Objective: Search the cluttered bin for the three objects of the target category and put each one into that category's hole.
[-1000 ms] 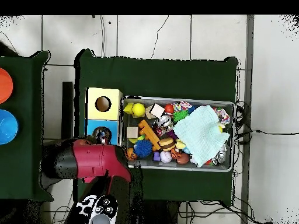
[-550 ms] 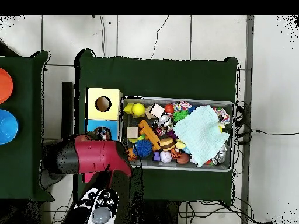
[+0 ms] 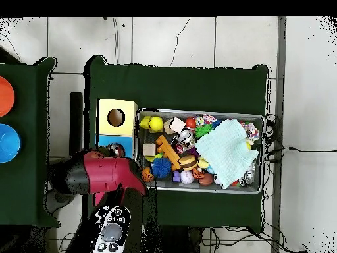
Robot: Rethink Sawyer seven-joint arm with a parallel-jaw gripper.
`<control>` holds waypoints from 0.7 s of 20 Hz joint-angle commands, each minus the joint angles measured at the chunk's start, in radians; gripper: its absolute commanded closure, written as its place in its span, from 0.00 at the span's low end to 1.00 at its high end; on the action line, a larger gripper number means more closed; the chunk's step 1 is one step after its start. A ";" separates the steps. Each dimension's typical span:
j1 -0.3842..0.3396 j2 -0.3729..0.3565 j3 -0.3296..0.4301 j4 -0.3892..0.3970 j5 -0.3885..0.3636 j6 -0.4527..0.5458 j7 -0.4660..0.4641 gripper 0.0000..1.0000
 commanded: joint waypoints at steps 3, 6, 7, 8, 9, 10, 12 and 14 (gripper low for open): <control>-0.004 0.102 0.026 0.003 0.037 -0.055 0.237 1.00; 0.007 0.107 0.011 -0.002 0.034 -0.064 0.232 1.00; 0.012 0.110 0.003 -0.006 0.029 -0.072 0.228 0.00; 0.008 0.107 0.007 -0.001 0.031 -0.078 0.230 0.00; 0.003 0.104 0.012 0.004 0.034 -0.083 0.231 0.00; -0.002 0.101 0.016 0.009 0.036 -0.089 0.232 0.00; 0.016 0.105 0.002 0.007 0.049 -0.062 0.250 0.00; 0.010 0.100 0.012 0.025 0.051 -0.094 0.252 0.00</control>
